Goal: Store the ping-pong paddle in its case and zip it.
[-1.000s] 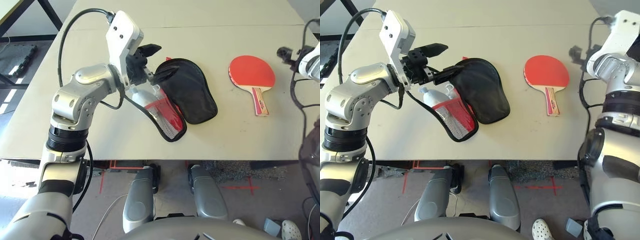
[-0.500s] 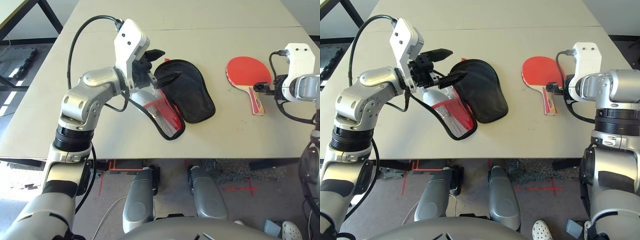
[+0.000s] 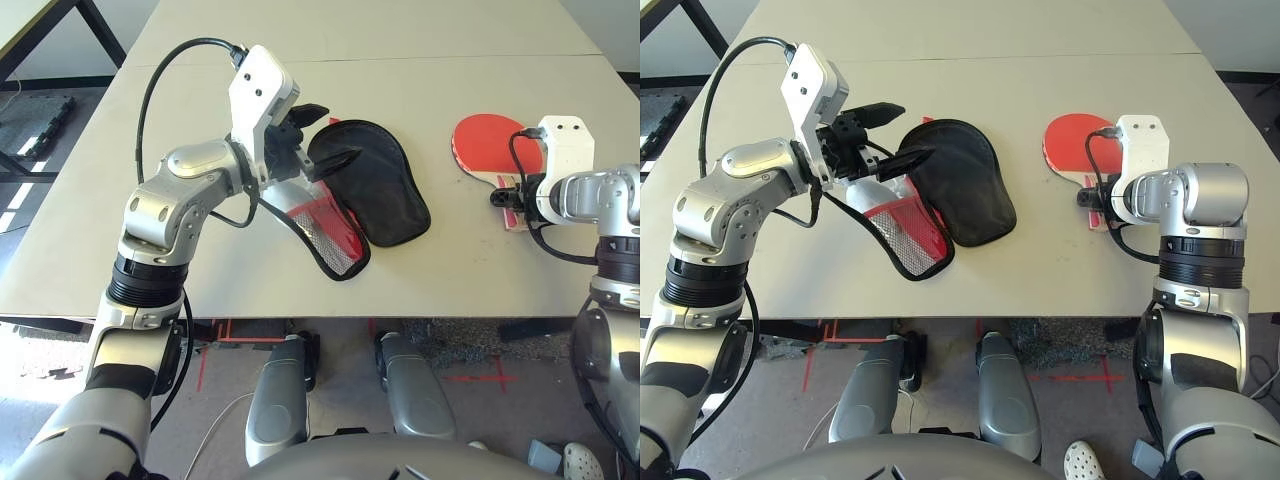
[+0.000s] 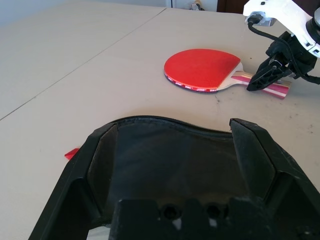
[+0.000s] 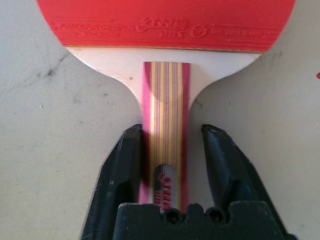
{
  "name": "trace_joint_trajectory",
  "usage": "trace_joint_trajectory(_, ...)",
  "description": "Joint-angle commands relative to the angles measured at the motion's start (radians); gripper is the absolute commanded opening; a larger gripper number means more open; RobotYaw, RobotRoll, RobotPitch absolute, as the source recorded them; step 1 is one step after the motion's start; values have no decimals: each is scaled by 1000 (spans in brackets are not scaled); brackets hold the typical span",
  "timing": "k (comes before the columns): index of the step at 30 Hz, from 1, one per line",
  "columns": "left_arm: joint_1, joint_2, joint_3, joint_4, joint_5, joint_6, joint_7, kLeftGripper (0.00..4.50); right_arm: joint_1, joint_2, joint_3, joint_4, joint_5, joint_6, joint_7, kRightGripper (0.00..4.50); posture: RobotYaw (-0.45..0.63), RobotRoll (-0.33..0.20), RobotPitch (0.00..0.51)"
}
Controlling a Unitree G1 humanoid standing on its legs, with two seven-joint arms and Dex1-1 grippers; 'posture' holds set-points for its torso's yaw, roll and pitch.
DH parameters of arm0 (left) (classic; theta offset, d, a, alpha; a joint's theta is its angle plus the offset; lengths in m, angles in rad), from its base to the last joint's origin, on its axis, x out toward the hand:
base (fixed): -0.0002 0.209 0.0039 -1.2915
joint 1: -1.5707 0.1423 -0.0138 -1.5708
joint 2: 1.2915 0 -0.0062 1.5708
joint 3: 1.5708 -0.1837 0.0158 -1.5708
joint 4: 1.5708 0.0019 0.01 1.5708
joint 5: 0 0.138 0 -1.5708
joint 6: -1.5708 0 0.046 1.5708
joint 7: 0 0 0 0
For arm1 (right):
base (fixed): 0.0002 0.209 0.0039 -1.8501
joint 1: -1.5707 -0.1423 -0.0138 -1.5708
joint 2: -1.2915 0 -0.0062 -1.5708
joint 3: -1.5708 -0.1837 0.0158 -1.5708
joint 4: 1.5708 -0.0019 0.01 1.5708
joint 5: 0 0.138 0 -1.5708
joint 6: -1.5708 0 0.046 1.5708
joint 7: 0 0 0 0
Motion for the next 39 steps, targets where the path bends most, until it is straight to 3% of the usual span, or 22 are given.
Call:
trace_joint_trajectory(1,13,-2,-10,-27,10,8,1,4500,26,-8,23,-47,-12,-31,11,1044,-28,0,194)
trace_joint_trajectory(11,18,3,-10,-30,19,13,6,4500,63,14,136,-215,-39,-261,60,1041,-20,0,199)
trace_joint_trajectory(28,66,8,-2,-73,31,32,37,4500,-41,295,253,-263,-22,-107,42,1041,42,0,215)
trace_joint_trajectory(39,82,3,0,-89,29,38,60,4500,-56,321,279,-284,8,37,68,1041,59,0,220)
